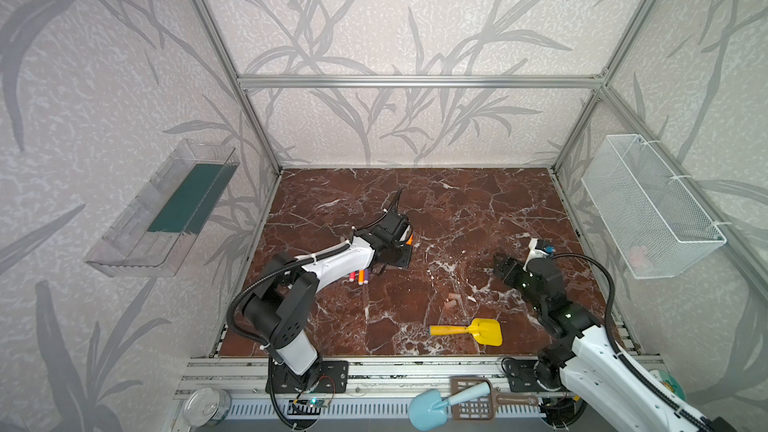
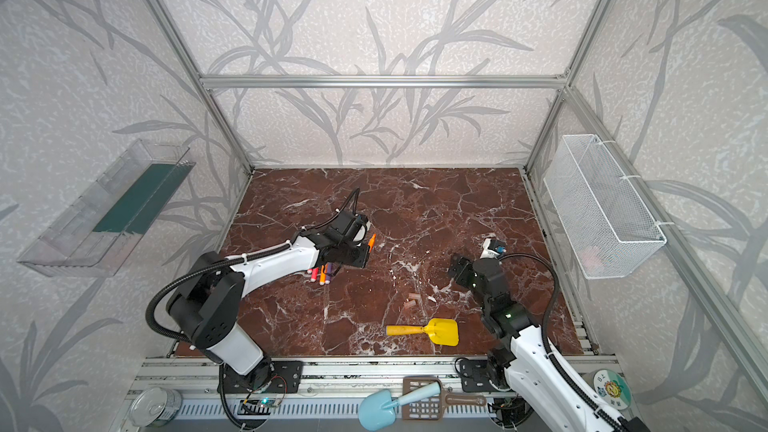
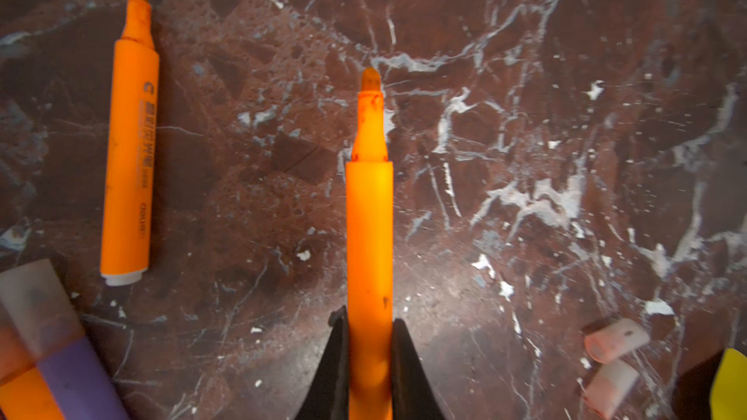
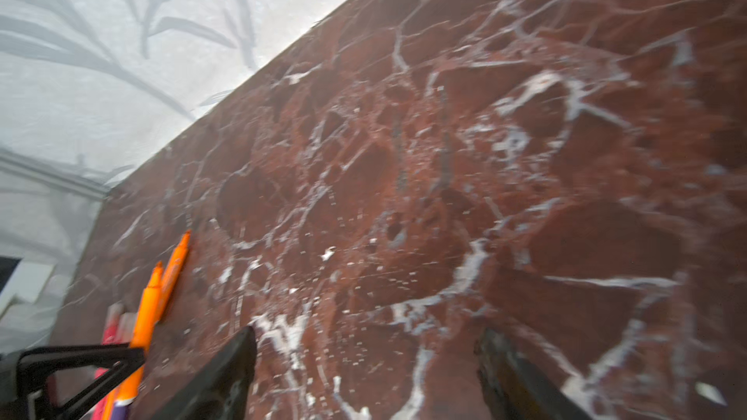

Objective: Insert the pens into the pen caps
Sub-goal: 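Raise the orange marker upright with left while the right gripper moves over its tip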

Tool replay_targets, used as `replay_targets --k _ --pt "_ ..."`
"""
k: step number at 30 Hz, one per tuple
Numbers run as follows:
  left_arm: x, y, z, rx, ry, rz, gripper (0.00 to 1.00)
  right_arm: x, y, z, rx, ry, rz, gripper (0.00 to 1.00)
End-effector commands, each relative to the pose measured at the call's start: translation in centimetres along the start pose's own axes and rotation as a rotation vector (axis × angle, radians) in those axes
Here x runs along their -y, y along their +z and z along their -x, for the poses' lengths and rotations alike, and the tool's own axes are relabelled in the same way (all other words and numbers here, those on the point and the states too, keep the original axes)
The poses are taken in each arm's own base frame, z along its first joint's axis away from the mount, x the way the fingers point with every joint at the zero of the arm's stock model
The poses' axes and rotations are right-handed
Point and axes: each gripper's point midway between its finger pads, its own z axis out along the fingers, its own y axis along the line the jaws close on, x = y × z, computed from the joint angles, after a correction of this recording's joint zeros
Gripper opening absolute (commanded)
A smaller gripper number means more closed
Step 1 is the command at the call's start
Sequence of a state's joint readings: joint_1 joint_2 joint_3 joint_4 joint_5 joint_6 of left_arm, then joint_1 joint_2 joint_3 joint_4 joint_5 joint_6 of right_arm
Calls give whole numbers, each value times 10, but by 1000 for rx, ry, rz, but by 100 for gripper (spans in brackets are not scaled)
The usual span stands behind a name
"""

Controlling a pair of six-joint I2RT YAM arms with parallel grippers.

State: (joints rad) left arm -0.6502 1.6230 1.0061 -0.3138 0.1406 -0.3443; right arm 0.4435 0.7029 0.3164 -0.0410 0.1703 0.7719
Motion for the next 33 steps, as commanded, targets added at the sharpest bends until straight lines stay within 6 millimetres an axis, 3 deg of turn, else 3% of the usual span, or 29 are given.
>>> replay_targets --k 1,5,12,29,33 --pt "21 -16 5 70 19 -68 6 -52 0 -4 -6 64 173 84" --pt "35 -32 1 132 40 -120 6 -97 -1 -16 -33 91 311 84" --pt "53 -56 -3 223 83 -175 6 -135 8 -33 -109 156 395 83" --pt "77 -65 -9 244 155 -236 5 -182 34 -45 -172 164 449 72" --pt "83 -65 -10 240 169 -256 5 -193 40 -52 -208 151 459 63"
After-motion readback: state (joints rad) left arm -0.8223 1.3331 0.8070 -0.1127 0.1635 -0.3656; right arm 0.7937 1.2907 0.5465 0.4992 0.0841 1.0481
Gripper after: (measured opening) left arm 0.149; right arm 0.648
